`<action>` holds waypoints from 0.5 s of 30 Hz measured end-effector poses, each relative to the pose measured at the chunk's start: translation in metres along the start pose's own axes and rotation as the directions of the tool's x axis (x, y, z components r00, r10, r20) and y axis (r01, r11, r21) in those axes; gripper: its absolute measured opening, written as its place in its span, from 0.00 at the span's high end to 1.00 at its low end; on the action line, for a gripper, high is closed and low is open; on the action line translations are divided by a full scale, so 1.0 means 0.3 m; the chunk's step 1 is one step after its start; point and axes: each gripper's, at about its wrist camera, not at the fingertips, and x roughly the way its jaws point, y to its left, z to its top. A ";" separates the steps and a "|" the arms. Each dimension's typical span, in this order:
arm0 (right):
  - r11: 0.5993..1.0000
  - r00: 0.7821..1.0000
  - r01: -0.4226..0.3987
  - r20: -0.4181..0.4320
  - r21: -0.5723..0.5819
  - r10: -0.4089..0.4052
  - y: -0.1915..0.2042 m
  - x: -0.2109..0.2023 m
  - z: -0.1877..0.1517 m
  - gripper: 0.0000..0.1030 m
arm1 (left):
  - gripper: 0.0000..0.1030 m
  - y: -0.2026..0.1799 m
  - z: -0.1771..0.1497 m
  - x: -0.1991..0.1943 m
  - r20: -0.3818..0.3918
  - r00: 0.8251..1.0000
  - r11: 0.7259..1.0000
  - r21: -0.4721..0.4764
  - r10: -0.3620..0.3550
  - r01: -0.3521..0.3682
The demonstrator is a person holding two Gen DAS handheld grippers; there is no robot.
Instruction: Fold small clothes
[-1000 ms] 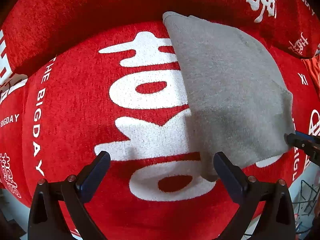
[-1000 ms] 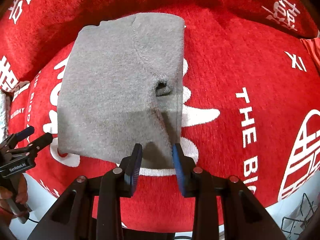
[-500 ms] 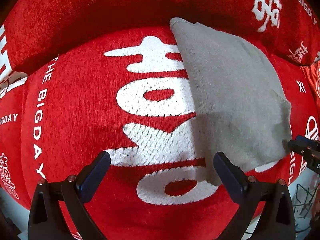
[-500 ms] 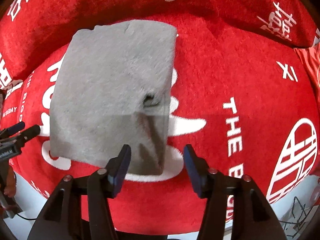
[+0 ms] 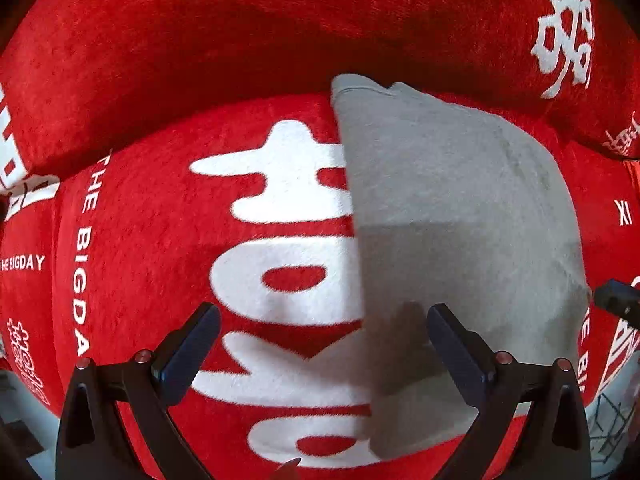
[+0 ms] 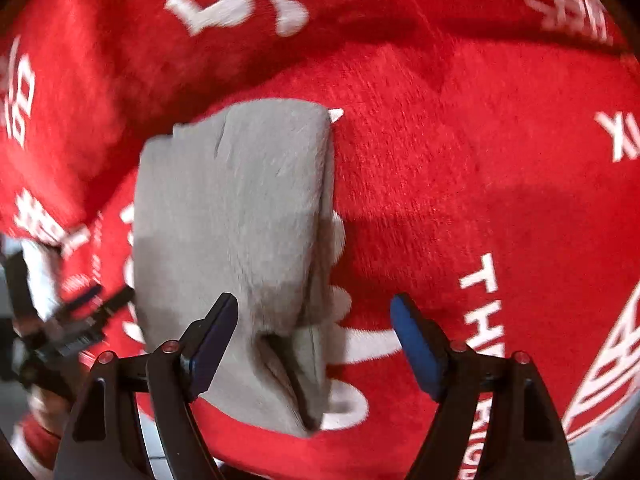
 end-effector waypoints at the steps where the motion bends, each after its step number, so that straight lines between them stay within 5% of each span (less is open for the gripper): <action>1: 1.000 1.000 -0.017 -0.001 0.014 0.017 -0.010 0.002 0.006 0.21 | 0.00 -0.009 0.008 0.004 -0.003 1.000 1.000 0.002 -0.001 0.001; 15: 0.972 0.976 -0.208 -0.042 0.109 0.213 -0.113 0.084 0.061 0.18 | 0.00 -0.051 0.084 0.046 -0.015 1.000 0.999 0.021 -0.024 0.025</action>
